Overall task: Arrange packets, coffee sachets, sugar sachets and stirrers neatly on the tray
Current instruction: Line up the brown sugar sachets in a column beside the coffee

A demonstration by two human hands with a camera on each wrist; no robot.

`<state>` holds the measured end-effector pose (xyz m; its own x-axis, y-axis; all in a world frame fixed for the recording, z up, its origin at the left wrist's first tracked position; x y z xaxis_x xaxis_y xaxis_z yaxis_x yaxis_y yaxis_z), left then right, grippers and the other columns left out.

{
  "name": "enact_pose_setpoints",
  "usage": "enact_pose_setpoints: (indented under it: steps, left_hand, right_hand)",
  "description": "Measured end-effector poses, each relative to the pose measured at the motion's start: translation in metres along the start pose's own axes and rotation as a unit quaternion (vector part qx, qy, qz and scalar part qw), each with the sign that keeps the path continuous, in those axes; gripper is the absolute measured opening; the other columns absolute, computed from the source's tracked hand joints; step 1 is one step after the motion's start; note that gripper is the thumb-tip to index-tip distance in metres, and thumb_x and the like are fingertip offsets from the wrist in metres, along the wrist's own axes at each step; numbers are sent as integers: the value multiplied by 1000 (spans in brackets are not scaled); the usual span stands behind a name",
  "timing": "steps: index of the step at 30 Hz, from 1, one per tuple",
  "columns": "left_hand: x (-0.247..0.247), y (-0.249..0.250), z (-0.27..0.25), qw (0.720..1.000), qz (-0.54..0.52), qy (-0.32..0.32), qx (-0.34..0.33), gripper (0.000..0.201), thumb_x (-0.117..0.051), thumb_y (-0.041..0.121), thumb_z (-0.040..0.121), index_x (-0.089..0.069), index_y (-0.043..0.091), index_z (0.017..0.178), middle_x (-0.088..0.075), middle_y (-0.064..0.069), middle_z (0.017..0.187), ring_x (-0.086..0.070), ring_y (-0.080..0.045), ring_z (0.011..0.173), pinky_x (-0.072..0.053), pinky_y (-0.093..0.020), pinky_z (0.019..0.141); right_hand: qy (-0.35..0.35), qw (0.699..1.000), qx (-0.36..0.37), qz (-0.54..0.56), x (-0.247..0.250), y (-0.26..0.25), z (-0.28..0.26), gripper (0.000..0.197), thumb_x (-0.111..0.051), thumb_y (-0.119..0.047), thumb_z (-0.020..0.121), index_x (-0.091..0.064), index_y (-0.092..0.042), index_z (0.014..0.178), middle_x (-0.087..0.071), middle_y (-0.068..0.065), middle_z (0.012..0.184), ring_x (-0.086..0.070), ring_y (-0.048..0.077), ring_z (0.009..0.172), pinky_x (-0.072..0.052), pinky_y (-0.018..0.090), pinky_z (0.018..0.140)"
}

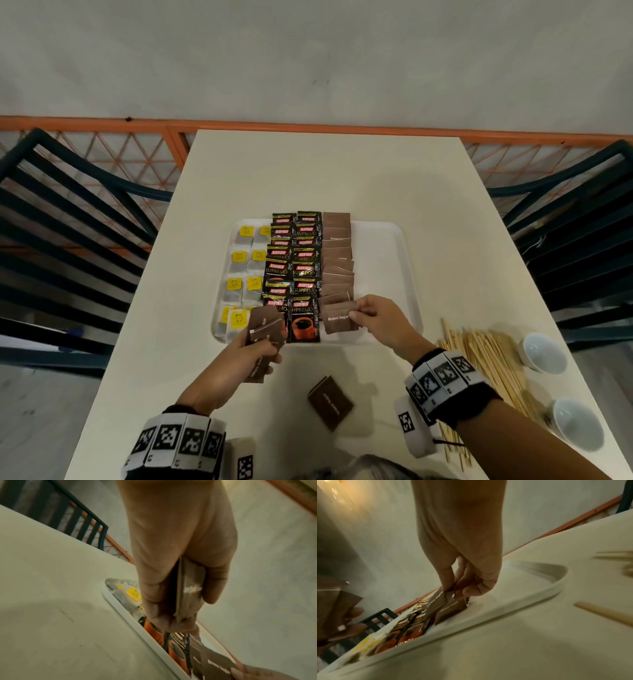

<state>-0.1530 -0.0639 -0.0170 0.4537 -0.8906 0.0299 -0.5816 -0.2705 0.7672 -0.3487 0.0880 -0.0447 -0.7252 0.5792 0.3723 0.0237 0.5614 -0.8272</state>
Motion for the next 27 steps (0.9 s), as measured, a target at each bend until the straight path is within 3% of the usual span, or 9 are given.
enact_pose_setpoints:
  steps: [5, 10, 13, 15, 17, 20, 22, 24, 27]
  left_hand:
    - [14, -8, -2, 996, -79, 45, -3, 22, -49, 3, 90, -63, 14, 103, -74, -6, 80, -67, -24, 81, -53, -35, 74]
    - [15, -10, -6, 989, -142, 45, -7, 24, -45, -2, 90, -61, 13, 100, -73, -6, 81, -70, -18, 70, -58, -27, 62]
    - [15, -12, -5, 982, -179, 53, -3, 23, -44, -3, 90, -61, 10, 99, -72, -10, 82, -70, -19, 70, -59, -28, 62]
    - [15, -13, -4, 980, -190, 60, 1, 22, -44, -4, 90, -60, 8, 100, -70, -14, 87, -70, -20, 70, -59, -27, 62]
    - [15, -14, -3, 980, -187, 62, 6, 22, -45, -4, 90, -59, 6, 104, -68, -16, 91, -70, -20, 71, -59, -27, 62]
    - [13, -15, -1, 982, -178, 62, 11, 25, -45, -3, 90, -56, 2, 111, -67, -18, 93, -70, -18, 68, -59, -25, 61]
    - [13, -16, -1, 983, -173, 61, 15, 25, -46, -3, 90, -56, 1, 113, -67, -18, 93, -70, -16, 67, -58, -24, 60]
    - [12, -16, -1, 984, -169, 61, 18, 26, -46, -3, 89, -55, 0, 114, -66, -19, 94, -70, -15, 66, -58, -24, 59]
    - [14, -17, -2, 984, -163, 64, 22, 28, -47, -2, 89, -54, 0, 116, -66, -20, 95, -70, -15, 66, -57, -23, 58]
  right_hand:
    - [44, 998, -31, -10, -5, 11, 11, 18, -69, -12, 80, -55, -20, 75, -64, 6, 77, -56, 16, 60, -52, 37, 71]
    - [105, 992, -11, -65, -1, 7, 7, 17, -70, -13, 79, -54, -11, 84, -61, 5, 75, -55, 11, 57, -44, 16, 55]
    - [118, 971, 62, -200, -7, -6, -4, 20, -65, -21, 83, -55, -12, 97, -50, -1, 89, -50, 13, 81, -39, 19, 72]
    - [76, 952, 160, -249, -22, -21, -24, 17, -58, -26, 88, -55, -15, 100, -44, -6, 93, -44, 9, 87, -36, 18, 77]
    - [-35, 923, 247, -293, -45, -30, -48, 23, -54, -34, 90, -55, -17, 105, -45, -7, 99, -41, 7, 92, -35, 19, 81]
    - [-214, 844, 275, -408, -73, -18, -72, 47, -59, -45, 83, -47, -24, 124, -44, 0, 123, -37, 12, 112, -34, 27, 96]
    - [-258, 798, 281, -466, -81, -8, -77, 55, -63, -42, 80, -43, -24, 128, -41, 4, 127, -35, 18, 116, -32, 32, 101]
    - [-254, 790, 279, -483, -82, -5, -77, 52, -64, -37, 80, -44, -21, 126, -42, 5, 127, -36, 21, 116, -34, 34, 101]
    - [-247, 821, 226, -463, -78, -7, -74, 40, -65, -33, 80, -48, -15, 112, -49, 5, 119, -41, 19, 106, -38, 30, 92]
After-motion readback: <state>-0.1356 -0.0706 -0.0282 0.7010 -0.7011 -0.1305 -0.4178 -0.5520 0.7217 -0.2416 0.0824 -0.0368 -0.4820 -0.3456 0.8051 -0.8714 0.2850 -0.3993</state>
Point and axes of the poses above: each hand's wrist, its own z-axis towards the middle knuckle, its own x-axis out of the back of the hand, y = z × x, the point moved 6 cm from there along z, towards the middle knuckle
